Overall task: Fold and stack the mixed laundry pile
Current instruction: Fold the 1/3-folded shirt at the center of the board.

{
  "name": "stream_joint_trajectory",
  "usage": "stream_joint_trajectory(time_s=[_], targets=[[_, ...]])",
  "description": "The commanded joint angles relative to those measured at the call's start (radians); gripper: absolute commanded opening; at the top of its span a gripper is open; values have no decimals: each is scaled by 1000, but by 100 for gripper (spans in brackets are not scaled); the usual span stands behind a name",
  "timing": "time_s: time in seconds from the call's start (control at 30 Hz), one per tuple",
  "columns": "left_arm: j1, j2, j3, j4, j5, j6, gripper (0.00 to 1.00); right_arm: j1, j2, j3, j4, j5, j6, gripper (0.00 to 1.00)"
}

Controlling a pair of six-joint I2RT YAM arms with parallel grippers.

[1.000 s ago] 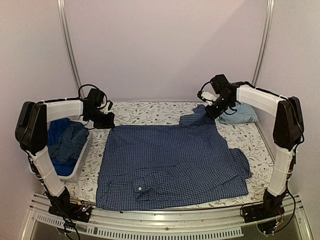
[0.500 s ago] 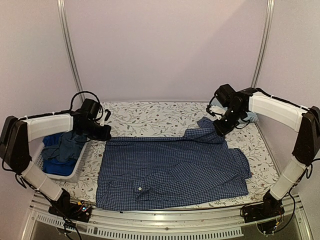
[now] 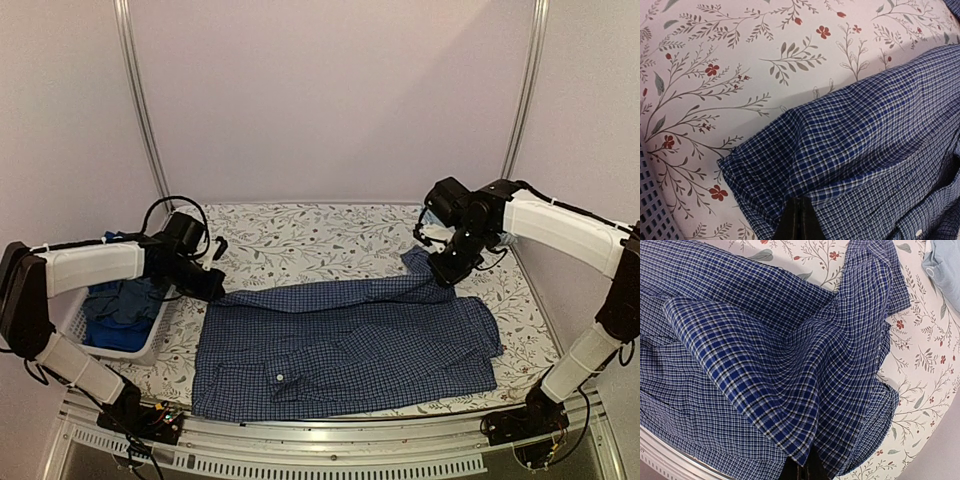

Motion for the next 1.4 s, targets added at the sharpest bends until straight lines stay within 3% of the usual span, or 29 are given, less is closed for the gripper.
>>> stream_joint_trajectory(time_s=[0.0,0.2,0.47,0.77,1.17,1.37], targets=[[-34,38,71,-97,-13,33,0,51,65,95,-75,32,33,0],[-57,119,174,-240,-75,23,0,102,166,203,-151,9,76,0],[-91,172,207,-297,-78,40,0,128,278,190,-192,-92,146,1],[-109,192,254,-356,-137,20,0,127,276,93,-226,-70,208,0],[-64,154,296,-388,-138,5,0,71,289,138,-225,29,249,0],[-71,187,261,-403,-145,34,0,53,286,112,-213,-24,232,0]])
